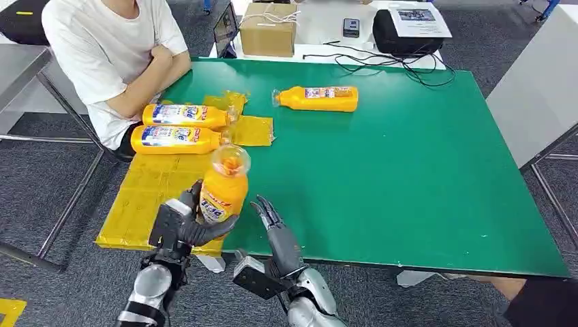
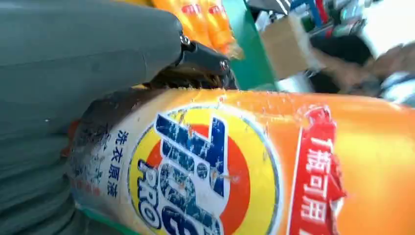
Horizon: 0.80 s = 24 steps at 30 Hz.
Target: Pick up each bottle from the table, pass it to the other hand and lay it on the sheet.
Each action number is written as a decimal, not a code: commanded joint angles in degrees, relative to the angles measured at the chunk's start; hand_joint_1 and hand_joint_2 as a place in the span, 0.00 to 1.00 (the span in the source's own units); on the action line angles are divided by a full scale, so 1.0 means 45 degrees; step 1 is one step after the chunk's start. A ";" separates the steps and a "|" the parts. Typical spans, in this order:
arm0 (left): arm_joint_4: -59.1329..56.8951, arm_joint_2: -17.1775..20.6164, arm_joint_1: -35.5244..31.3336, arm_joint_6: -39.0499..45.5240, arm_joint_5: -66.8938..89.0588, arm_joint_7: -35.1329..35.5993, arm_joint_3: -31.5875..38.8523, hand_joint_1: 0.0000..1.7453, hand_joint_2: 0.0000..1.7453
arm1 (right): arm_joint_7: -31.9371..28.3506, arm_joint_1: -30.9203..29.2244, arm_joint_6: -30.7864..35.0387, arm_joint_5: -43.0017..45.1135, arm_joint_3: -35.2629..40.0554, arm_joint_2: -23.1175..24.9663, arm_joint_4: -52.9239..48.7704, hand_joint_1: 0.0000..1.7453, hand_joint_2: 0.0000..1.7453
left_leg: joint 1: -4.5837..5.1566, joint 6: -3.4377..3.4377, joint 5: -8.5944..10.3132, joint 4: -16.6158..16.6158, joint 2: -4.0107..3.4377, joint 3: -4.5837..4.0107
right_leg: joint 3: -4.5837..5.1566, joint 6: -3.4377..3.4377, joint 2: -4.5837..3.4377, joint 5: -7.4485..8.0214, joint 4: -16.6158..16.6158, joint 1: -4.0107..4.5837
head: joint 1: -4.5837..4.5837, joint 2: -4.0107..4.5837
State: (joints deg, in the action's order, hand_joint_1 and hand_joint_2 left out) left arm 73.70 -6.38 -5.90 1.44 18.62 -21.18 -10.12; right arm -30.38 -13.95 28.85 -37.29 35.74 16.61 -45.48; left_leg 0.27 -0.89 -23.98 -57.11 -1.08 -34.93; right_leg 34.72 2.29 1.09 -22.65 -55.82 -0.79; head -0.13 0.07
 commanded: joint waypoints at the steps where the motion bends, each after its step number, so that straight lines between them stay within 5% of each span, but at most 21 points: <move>1: -0.5577 0.2949 -0.3430 -0.0791 0.3225 0.0245 0.0521 1.00 1.00 | -0.0684 -0.0131 -0.0091 0.0608 -0.0706 -0.0277 -0.0099 0.00 0.00 | -0.0016 0.0021 0.0002 0.0020 0.0022 0.0049 | -0.0046 -0.0022 -0.0004 -0.0003 0.0016 0.0012 | 0.0000 0.0000; 5: -0.5547 0.2908 -0.3435 -0.0829 0.3380 0.0401 0.0407 1.00 1.00 | -0.0702 -0.0130 -0.0101 0.0630 -0.0688 -0.0255 -0.0056 0.00 0.00 | -0.0009 0.0014 0.0002 0.0013 0.0015 0.0043 | -0.0042 -0.0015 -0.0005 -0.0007 0.0002 0.0004 | 0.0000 0.0000; 12: -1.0129 0.4775 -0.6591 -0.2019 0.5317 0.0652 -0.1408 1.00 1.00 | -0.1309 -0.0514 -0.0945 0.1523 -0.0246 -0.0048 0.0658 0.00 0.00 | -0.0028 0.0030 0.0004 0.0006 0.0018 0.0061 | -0.0068 -0.0034 -0.0014 -0.0005 -0.0007 0.0022 | -0.0005 0.0000; 24: -1.0574 0.4523 -0.7047 -0.2217 0.5546 0.0785 -0.1655 1.00 1.00 | -0.1339 -0.0578 -0.0924 0.1576 -0.0212 -0.0033 0.0730 0.00 0.00 | -0.0016 0.0058 0.0020 0.0018 -0.0020 0.0122 | -0.0082 -0.0037 -0.0049 0.0007 -0.0043 0.0011 | 0.0000 0.0000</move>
State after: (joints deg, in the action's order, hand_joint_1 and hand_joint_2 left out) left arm 34.33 12.96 -36.03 -8.00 43.30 -18.08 -14.32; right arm -36.15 -14.09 25.07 -30.51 33.79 17.20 -45.59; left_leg 0.26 -0.69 -23.84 -57.08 -1.13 -34.56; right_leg 34.48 2.20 1.06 -22.61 -56.08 -0.78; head -0.13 0.07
